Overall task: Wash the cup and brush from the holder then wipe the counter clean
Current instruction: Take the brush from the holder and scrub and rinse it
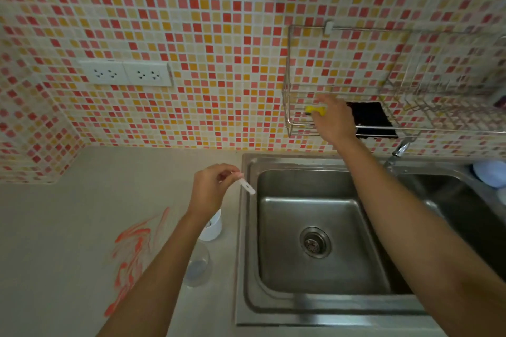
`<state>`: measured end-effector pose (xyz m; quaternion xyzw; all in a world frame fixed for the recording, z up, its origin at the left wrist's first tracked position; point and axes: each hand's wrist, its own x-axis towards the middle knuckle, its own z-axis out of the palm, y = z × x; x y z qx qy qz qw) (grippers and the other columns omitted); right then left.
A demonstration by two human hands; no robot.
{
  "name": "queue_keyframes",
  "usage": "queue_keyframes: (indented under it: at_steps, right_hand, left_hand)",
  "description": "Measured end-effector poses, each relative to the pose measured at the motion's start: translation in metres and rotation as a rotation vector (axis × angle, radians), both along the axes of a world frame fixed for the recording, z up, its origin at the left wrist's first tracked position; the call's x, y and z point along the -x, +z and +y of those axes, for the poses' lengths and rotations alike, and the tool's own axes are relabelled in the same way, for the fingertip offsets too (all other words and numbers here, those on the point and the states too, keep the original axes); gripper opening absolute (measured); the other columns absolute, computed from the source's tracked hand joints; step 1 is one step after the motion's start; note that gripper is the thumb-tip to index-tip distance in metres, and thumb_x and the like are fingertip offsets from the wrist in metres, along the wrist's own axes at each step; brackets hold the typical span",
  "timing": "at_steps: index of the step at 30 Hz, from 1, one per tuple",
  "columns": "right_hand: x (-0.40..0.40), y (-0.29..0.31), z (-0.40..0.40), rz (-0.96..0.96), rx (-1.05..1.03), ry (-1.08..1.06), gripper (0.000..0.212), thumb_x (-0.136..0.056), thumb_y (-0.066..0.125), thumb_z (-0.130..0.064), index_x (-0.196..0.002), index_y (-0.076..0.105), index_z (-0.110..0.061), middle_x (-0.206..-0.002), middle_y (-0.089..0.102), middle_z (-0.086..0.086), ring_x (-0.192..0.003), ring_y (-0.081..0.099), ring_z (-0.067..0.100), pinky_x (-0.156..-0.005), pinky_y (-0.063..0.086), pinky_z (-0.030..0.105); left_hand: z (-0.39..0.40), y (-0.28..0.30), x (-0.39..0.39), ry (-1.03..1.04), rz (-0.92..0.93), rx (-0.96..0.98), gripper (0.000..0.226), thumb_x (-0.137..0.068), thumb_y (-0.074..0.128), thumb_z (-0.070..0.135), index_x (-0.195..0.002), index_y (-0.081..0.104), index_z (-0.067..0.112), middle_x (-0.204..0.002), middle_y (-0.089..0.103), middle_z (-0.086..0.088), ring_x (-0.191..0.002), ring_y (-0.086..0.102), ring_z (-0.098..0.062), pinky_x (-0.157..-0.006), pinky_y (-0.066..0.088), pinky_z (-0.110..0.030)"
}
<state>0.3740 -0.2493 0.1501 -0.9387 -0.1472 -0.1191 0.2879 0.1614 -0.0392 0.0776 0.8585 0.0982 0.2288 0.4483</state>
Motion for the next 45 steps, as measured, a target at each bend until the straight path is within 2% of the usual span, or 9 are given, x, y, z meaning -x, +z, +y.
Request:
queue_keyframes:
  at_steps: [4,8,11,14,18,24,31,41,45]
  right_hand:
    - [-0.023,0.01,0.002,0.275,0.225,0.018,0.043,-0.091,0.055,-0.04,-0.131,0.051,-0.024,-0.131,0.055,0.01,-0.116,0.051,0.034,-0.093,0.048,0.045]
    - [-0.042,0.013,-0.005,0.333,0.236,-0.044,0.035,-0.091,0.057,-0.021,-0.124,0.049,-0.018,-0.123,0.056,0.013,-0.107,0.052,0.036,-0.084,0.045,0.042]
    - [-0.039,0.016,-0.014,0.258,0.043,-0.028,0.03,-0.092,0.05,-0.012,-0.119,0.05,-0.025,-0.117,0.06,0.007,-0.1,0.054,0.032,-0.088,0.035,0.041]
    - [-0.022,0.024,-0.027,0.069,-0.315,0.106,0.032,-0.093,0.051,-0.019,-0.124,0.055,-0.026,-0.113,0.062,0.004,-0.096,0.059,0.026,-0.09,0.048,0.043]
    - [0.036,0.017,-0.063,-0.248,-0.447,0.194,0.038,-0.093,0.058,-0.014,-0.131,0.059,-0.017,-0.109,0.05,0.001,-0.1,0.046,0.013,-0.082,0.032,0.0]
    - [0.07,-0.068,-0.115,-0.303,-0.131,0.322,0.041,-0.091,0.06,-0.011,-0.131,0.06,-0.02,-0.105,0.051,0.007,-0.1,0.046,0.019,-0.084,0.048,0.028]
    - [0.07,-0.078,-0.154,-0.273,-0.098,0.345,0.035,-0.095,0.055,-0.015,-0.129,0.061,-0.016,-0.1,0.05,0.003,-0.095,0.047,0.019,-0.073,0.047,0.025]
    - [0.034,-0.089,-0.181,-0.13,-0.188,0.229,0.037,-0.093,0.059,-0.013,-0.128,0.061,-0.023,-0.103,0.045,-0.002,-0.097,0.045,0.011,-0.081,0.039,0.007]
    - [0.045,-0.094,-0.174,-0.171,-0.152,0.452,0.041,-0.093,0.06,-0.009,-0.132,0.059,-0.021,-0.105,0.047,-0.001,-0.1,0.042,0.009,-0.085,0.04,0.013]
  left_hand:
    - [-0.027,0.0,-0.012,0.038,-0.022,0.058,0.017,-0.079,0.075,0.02,-0.095,0.076,0.014,-0.085,0.073,0.007,-0.079,0.066,0.002,-0.074,0.047,-0.005]
    - [-0.056,0.001,-0.021,0.102,0.015,0.157,0.019,-0.08,0.075,0.018,-0.098,0.076,0.013,-0.085,0.071,0.009,-0.073,0.062,0.015,-0.069,0.043,0.001]
    - [-0.076,0.002,-0.029,0.15,0.057,0.235,0.018,-0.081,0.074,0.018,-0.099,0.076,0.014,-0.084,0.071,0.009,-0.071,0.061,0.016,-0.066,0.041,0.003]
    - [-0.097,0.001,-0.037,0.179,0.084,0.311,0.017,-0.083,0.073,0.018,-0.099,0.076,0.016,-0.083,0.073,0.007,-0.073,0.065,0.005,-0.066,0.044,-0.001]
    - [-0.13,0.001,-0.053,0.193,0.09,0.445,0.012,-0.084,0.071,0.015,-0.095,0.076,0.016,-0.079,0.073,0.002,-0.073,0.066,-0.008,-0.071,0.05,-0.02]
    - [-0.19,0.0,-0.08,0.082,0.071,0.644,0.014,-0.085,0.07,0.017,-0.097,0.074,0.01,-0.087,0.075,-0.003,-0.085,0.07,-0.018,-0.082,0.056,-0.032]
    - [-0.245,-0.001,-0.099,0.088,0.05,0.884,0.006,-0.085,0.068,0.006,-0.087,0.073,0.009,-0.082,0.074,-0.004,-0.079,0.069,-0.013,-0.079,0.057,-0.023]
    - [-0.271,-0.011,-0.118,0.133,0.041,0.696,0.008,-0.082,0.072,0.011,-0.085,0.074,0.018,-0.082,0.075,-0.005,-0.083,0.07,-0.02,-0.08,0.056,-0.031]
    - [-0.267,-0.014,-0.122,0.146,0.032,0.656,0.009,-0.083,0.071,0.01,-0.085,0.074,0.018,-0.082,0.075,-0.002,-0.081,0.071,-0.018,-0.076,0.056,-0.026]
